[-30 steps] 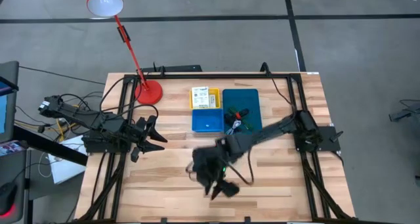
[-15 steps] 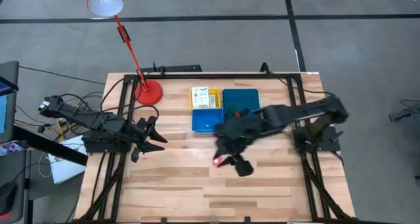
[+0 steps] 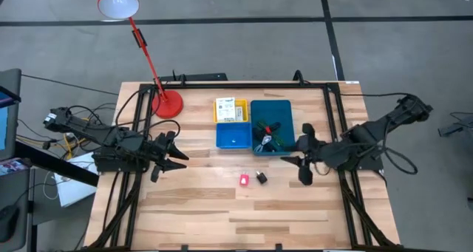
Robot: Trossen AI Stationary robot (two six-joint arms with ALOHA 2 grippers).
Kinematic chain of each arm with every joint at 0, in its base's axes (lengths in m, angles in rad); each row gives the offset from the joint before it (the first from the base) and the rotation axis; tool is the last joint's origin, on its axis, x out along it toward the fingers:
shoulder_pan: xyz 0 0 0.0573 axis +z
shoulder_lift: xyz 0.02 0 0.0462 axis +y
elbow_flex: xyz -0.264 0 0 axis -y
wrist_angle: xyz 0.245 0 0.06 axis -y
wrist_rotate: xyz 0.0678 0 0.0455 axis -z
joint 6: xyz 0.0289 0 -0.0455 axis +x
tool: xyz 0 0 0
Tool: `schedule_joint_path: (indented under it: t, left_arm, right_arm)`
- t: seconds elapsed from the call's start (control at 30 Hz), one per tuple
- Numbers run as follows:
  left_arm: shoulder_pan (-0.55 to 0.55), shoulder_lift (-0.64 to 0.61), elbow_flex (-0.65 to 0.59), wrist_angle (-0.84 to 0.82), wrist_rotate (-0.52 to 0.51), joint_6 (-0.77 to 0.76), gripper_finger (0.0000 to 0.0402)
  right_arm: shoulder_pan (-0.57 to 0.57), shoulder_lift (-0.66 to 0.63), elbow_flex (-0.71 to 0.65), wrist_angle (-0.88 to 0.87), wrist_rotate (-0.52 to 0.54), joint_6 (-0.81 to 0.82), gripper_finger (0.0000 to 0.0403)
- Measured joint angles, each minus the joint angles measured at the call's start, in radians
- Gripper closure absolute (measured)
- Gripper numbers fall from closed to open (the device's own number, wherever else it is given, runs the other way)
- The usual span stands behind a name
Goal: Pick and place items into bin
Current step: Put the pink charger adapter into the dark blue bin
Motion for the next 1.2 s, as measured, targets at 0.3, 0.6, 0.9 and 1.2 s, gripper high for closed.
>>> schedule_joint_path:
  t: [0.3, 0.6, 0.9, 1.2]
  left_arm:
    - [-0.010, 0.001, -0.081, 0.120, -0.084, 0.012, 0.0260]
    - [-0.010, 0.000, -0.081, 0.133, -0.086, 0.003, 0.0260]
    - [-0.009, 0.000, -0.080, 0.137, -0.286, 0.015, 0.0260]
    - [-0.010, 0.000, -0.080, 0.139, -0.409, 0.085, 0.0260]
  right_arm:
    - [-0.013, -0.284, -0.574, 0.811, -0.269, -0.254, 0.0270]
    - [-0.016, -0.319, -0.745, 0.917, -0.273, -0.174, 0.0269]
    - [0.016, -0.207, -0.746, 0.899, -0.274, -0.175, 0.0269]
    - [0.044, -0.060, -0.746, 0.907, -0.274, -0.201, 0.0268]
